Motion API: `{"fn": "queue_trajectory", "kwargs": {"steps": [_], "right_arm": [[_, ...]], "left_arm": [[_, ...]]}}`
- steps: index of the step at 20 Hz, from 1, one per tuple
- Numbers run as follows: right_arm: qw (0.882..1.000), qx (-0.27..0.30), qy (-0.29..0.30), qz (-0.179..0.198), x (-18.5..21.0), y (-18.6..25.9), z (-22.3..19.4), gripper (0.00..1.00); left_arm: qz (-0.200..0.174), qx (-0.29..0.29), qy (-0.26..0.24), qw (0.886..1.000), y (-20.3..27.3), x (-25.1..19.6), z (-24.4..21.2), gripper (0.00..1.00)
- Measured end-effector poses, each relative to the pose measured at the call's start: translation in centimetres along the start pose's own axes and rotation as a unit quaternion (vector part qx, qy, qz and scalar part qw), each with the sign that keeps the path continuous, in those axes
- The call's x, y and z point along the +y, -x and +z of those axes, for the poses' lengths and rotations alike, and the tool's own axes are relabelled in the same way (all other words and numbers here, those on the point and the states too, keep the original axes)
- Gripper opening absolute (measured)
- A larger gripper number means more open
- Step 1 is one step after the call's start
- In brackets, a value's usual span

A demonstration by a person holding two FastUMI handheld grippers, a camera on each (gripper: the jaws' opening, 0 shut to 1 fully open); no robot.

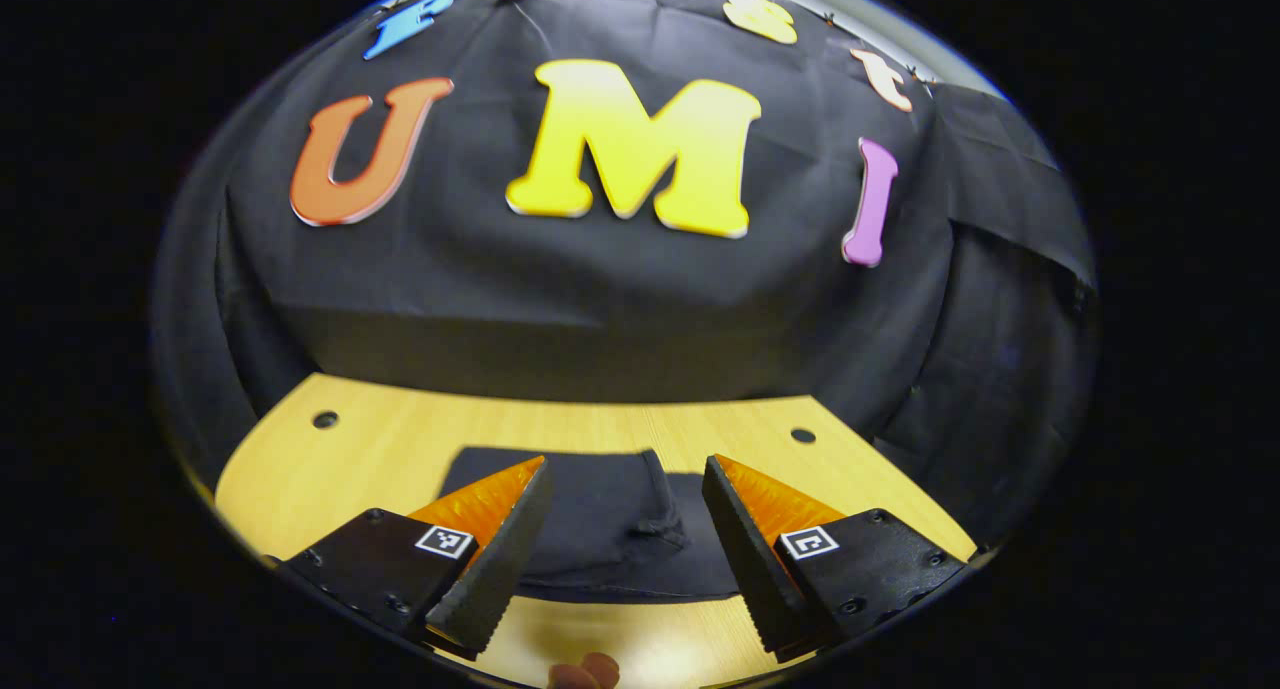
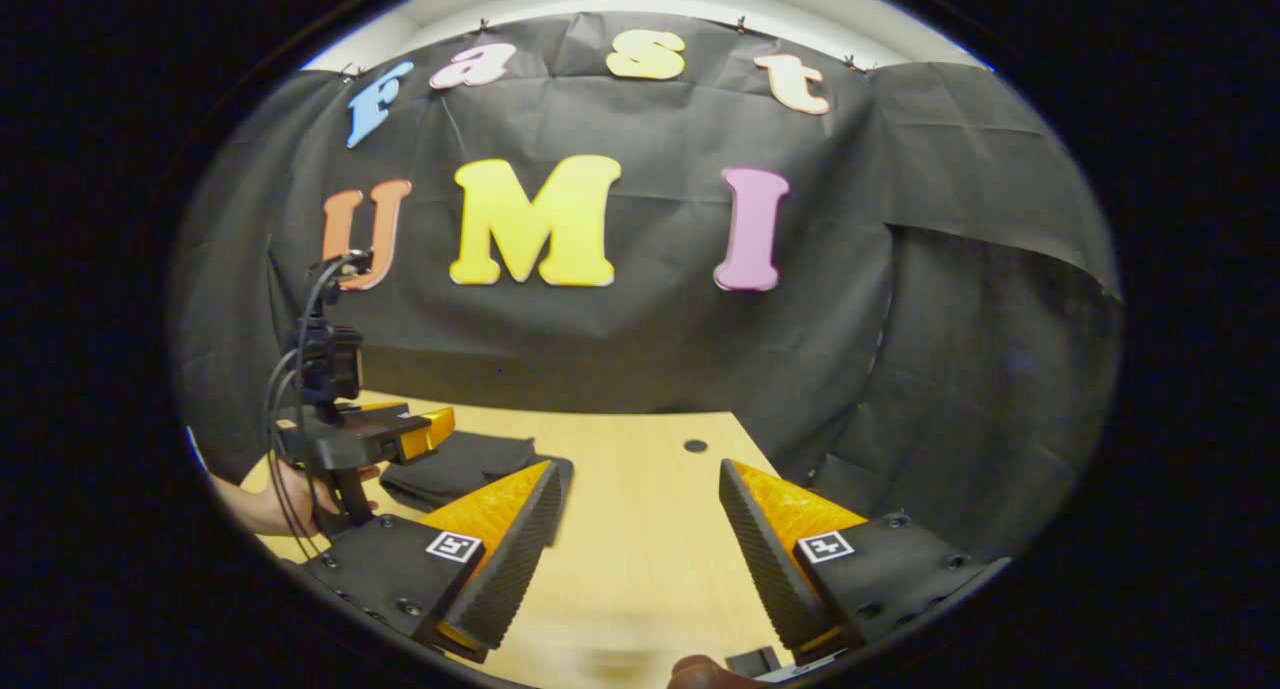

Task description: Grasp the waist and the cuffs of the jeans and fold them to make the two legs overlap; first hold the waist and fold one-third of the jeans toward the cuffs, then hold the cuffs and fold the remaining one-third in the same direction to finish folding.

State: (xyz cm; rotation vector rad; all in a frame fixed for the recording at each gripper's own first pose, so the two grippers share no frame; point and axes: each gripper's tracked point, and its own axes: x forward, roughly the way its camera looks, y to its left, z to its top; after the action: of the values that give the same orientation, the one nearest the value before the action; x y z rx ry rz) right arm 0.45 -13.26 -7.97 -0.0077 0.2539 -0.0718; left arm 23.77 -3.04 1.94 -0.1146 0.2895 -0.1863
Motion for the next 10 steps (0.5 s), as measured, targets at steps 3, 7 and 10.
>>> {"fn": "queue_trajectory", "kwargs": {"steps": [3, 7, 10], "right_arm": [[0.998, -0.046, -0.011, 0.036, 4.5, -0.9, 3.9, 0.99], [0.993, -0.088, -0.018, 0.075, 10.2, -0.7, 7.8, 0.99], [0.988, -0.119, -0.032, 0.098, 13.5, 1.1, 10.1, 0.98]], "left_arm": [[0.024, -0.064, -0.014, 0.998, 5.4, 3.2, 7.1, 0.96], [0.05, -0.116, -0.022, 0.992, 12.7, 5.8, 10.8, 0.97], [0.064, -0.142, -0.03, 0.987, 17.5, 7.2, 11.5, 0.97]]}}
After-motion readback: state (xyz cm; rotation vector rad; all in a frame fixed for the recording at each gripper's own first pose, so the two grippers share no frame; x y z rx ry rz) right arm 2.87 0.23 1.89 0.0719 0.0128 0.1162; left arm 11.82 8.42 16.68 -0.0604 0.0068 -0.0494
